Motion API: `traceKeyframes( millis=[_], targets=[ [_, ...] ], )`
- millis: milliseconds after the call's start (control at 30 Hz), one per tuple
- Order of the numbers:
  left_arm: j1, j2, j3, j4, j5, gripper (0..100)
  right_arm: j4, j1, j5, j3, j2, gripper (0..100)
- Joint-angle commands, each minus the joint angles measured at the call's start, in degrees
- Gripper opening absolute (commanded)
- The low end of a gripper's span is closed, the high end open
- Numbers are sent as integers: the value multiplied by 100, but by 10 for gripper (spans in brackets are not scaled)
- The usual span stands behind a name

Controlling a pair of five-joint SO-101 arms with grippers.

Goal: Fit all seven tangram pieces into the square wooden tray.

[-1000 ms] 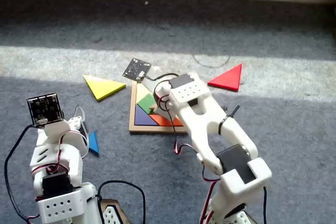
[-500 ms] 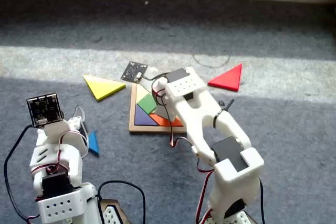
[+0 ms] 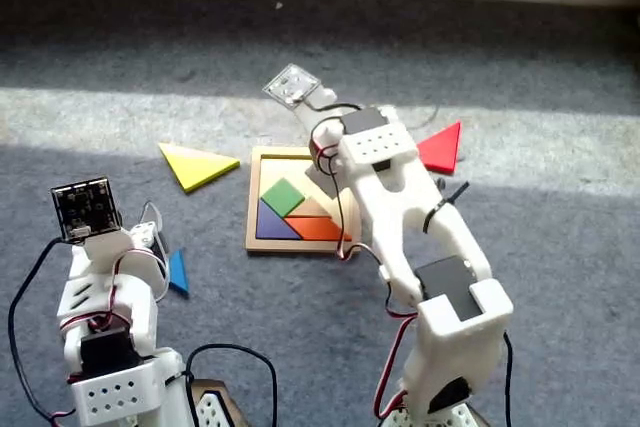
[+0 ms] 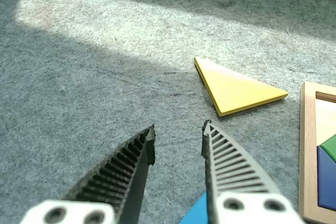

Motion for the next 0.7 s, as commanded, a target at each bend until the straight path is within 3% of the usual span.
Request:
traceKeyframes(
  millis=[0,300,667],
  targets=[
    [-57,-48,-48,-9,9,168,-4,92,-132,-277,-84,10],
    [-57,-48,-48,-9,9,168,22,-22,-141,-224,857,9],
    [-57,-48,-48,-9,9,168,40,-444,-141,-180,470,9]
  ],
)
